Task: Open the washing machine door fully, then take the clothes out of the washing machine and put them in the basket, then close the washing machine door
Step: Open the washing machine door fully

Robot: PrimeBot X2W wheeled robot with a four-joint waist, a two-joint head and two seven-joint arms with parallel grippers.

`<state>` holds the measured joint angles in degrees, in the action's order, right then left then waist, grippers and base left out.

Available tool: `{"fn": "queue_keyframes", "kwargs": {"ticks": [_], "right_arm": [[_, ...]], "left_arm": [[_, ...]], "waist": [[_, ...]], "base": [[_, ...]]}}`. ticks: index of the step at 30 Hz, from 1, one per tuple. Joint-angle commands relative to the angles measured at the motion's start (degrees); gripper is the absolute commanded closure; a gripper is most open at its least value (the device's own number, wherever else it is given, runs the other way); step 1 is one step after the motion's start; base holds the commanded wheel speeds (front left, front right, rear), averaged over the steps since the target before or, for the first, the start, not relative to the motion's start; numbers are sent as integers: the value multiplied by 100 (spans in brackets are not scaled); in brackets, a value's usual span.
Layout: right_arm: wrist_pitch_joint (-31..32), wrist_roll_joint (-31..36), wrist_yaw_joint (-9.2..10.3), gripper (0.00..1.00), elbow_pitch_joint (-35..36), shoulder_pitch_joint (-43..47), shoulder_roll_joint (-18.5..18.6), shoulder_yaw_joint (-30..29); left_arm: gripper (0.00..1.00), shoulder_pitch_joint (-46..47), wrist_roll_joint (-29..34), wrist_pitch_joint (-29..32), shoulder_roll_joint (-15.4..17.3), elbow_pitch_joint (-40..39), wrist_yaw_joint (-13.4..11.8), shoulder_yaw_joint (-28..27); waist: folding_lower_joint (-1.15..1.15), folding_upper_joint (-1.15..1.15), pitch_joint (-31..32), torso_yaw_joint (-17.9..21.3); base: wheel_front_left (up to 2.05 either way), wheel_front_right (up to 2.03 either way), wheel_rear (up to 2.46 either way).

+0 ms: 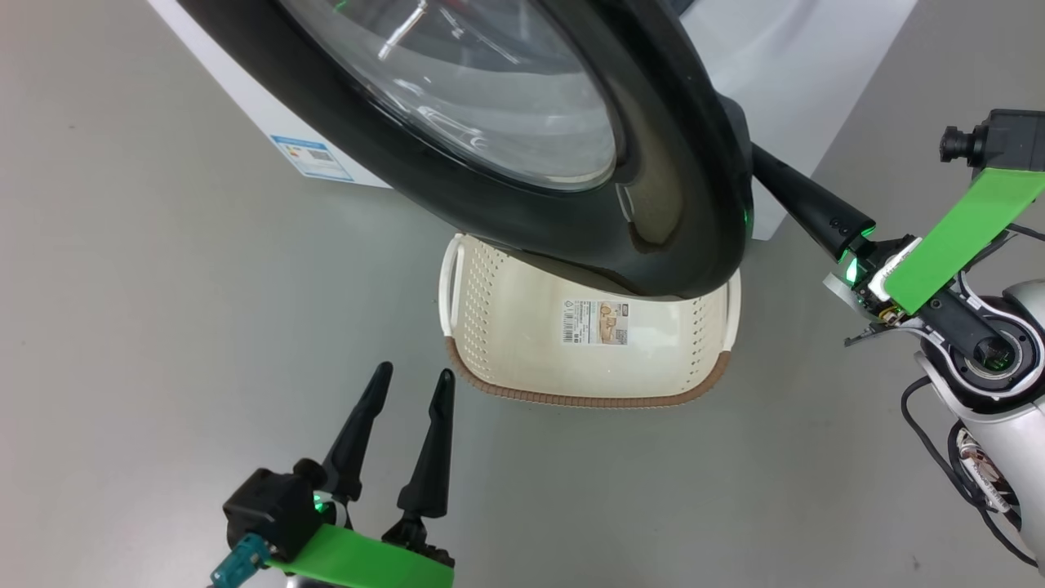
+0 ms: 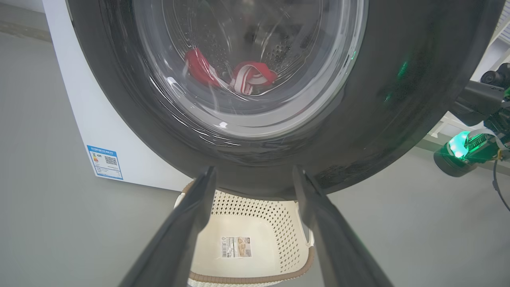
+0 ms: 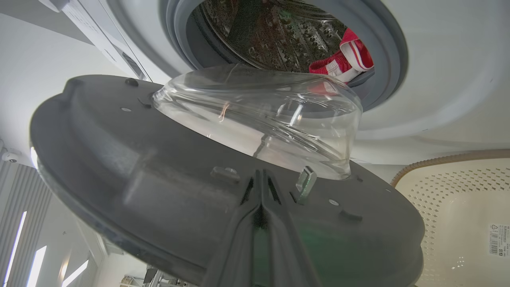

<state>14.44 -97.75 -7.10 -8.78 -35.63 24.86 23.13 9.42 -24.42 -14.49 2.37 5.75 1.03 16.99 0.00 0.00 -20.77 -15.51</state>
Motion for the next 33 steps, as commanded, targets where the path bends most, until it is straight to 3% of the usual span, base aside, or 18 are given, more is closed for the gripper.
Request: {"fn": "queue_keyframes", "kwargs": {"ticks": [1,15,33], "right_arm": [[139,-51,-39,100,100,-58,-58,-20],[1002,241,-39,100,70,562,-599,-228],[1443,520,-39,100,71,1058,-1218,-127]], "left_arm": [[0,91,-42,-51,51,-152,-20,-133],[0,-100,-107,-51,51,-110,-36,-78],[0,-448,-128,-51,51,-20,-50,4]], "waist": [[0,0,-1,-39],[0,0,409,-379],[0,0,886,-950]], "base": [[0,0,0],[0,0,0],[0,0,0]]}}
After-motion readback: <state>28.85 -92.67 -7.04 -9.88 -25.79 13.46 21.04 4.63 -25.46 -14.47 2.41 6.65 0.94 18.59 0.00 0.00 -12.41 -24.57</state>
